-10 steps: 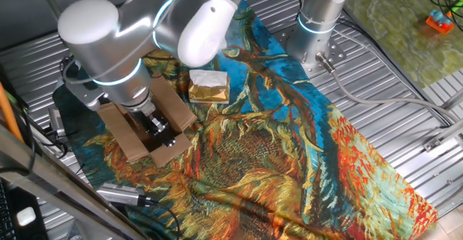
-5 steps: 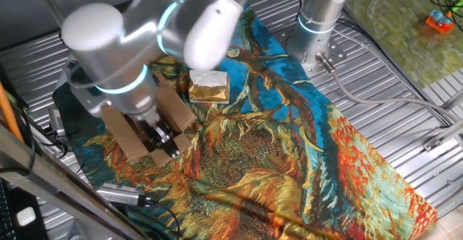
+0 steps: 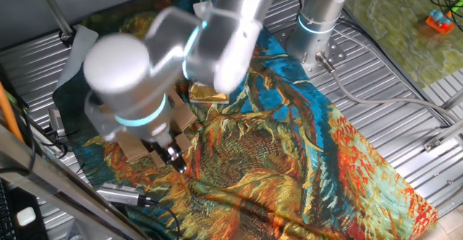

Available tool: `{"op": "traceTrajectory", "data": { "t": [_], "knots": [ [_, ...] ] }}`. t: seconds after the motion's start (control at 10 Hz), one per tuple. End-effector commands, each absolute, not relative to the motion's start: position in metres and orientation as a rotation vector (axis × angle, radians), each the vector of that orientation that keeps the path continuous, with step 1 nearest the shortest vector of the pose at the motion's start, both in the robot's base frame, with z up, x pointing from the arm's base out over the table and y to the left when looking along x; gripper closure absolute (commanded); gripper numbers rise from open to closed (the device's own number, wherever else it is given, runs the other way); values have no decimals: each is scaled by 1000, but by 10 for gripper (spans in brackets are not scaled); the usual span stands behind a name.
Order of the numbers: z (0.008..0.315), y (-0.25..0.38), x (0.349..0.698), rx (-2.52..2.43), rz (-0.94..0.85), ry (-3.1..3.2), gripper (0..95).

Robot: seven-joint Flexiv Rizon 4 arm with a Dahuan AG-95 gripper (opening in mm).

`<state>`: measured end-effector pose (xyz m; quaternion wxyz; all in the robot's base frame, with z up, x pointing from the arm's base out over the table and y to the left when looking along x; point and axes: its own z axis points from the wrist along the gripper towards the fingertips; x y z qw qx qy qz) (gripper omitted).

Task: Cover the box

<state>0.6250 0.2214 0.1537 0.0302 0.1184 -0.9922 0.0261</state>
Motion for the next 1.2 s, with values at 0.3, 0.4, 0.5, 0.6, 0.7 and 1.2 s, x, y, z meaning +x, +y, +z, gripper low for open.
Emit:
{"op": "traceTrajectory", "data": {
  "t": [0.3,0.4,0.5,0.6,0.7,1.2],
  "knots": [
    [138,206,624,597,389,-3029,190],
    [136,195,625,631,379,-3024,190],
    [137,187,626,655,365,-3021,190],
    [141,171,630,683,324,-3020,190],
    [145,160,633,696,278,-3021,190],
    [159,116,645,652,-132,-3050,190]
  ]
}}
